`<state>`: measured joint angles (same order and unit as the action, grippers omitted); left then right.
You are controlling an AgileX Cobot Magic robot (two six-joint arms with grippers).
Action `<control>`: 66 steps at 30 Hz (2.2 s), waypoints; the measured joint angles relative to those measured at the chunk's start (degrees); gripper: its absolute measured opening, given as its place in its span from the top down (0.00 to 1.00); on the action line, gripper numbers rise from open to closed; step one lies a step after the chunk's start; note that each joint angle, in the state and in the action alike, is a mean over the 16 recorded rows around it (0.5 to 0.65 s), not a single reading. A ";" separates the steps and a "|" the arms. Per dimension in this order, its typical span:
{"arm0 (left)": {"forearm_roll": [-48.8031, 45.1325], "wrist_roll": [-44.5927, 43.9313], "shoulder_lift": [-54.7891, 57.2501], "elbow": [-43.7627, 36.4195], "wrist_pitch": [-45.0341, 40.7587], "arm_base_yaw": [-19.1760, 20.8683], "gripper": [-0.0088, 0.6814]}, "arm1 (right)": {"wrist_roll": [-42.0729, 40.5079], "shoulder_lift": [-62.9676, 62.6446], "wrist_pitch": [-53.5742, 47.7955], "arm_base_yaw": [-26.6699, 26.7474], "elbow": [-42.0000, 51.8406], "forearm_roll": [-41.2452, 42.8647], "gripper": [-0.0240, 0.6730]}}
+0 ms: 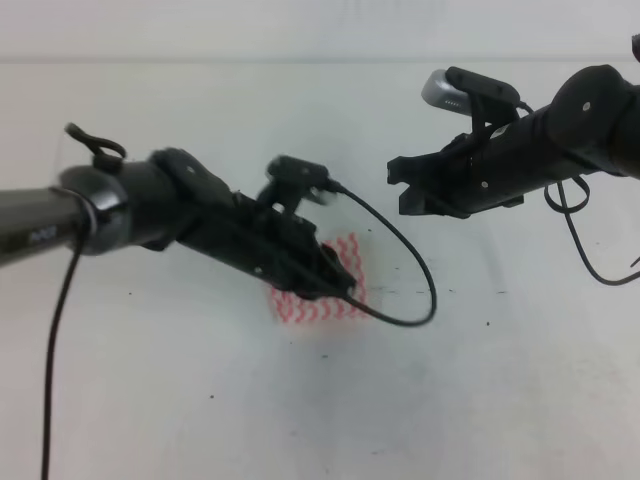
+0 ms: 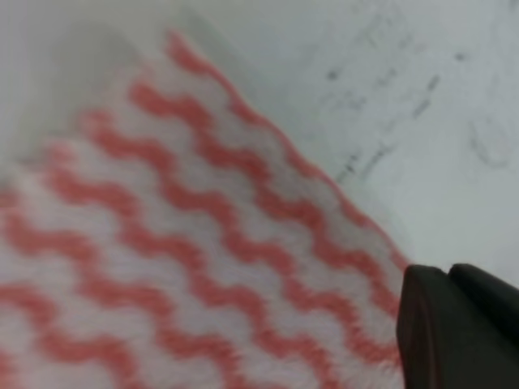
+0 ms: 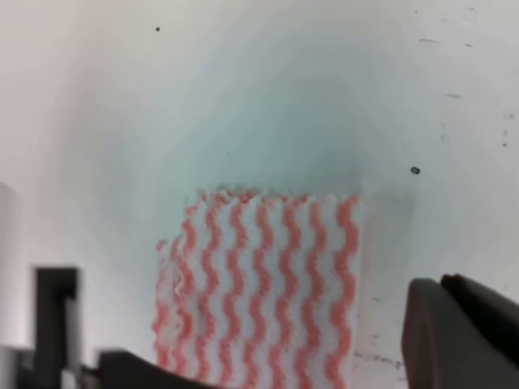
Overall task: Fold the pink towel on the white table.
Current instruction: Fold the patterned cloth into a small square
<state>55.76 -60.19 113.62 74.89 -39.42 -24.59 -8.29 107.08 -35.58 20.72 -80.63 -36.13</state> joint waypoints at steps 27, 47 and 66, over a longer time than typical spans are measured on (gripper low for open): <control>-0.17 -3.82 2.65 0.13 14.09 -2.63 0.99 | -0.40 -3.97 0.49 -0.04 0.00 0.02 0.99; 6.40 -6.39 4.48 0.13 8.39 -2.63 0.99 | -0.61 -7.90 0.50 -0.08 0.01 0.03 0.99; 10.03 -9.99 -5.35 -0.86 10.59 -2.64 0.99 | -0.77 -9.96 0.35 -0.07 0.43 1.01 0.99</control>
<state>65.79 -70.18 108.27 74.03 -28.82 -27.23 -9.05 97.12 -35.23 20.65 -80.20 -35.12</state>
